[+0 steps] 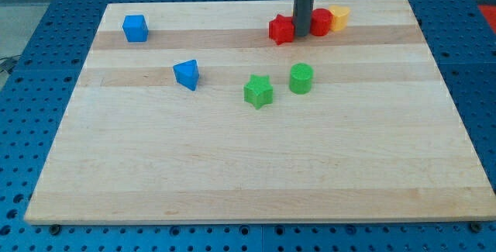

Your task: Separate the red blocks from the yellow blocks

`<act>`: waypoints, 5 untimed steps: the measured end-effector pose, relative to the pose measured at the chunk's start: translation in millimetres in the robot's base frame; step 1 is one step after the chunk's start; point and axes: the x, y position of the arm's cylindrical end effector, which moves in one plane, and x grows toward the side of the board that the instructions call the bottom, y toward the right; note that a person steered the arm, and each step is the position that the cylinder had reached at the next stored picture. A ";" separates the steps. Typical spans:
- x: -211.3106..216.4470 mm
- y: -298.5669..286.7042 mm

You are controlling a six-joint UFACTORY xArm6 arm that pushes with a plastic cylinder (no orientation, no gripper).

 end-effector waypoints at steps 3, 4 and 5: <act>-11.2 -46.3; -25.4 -42.2; -35.8 -27.7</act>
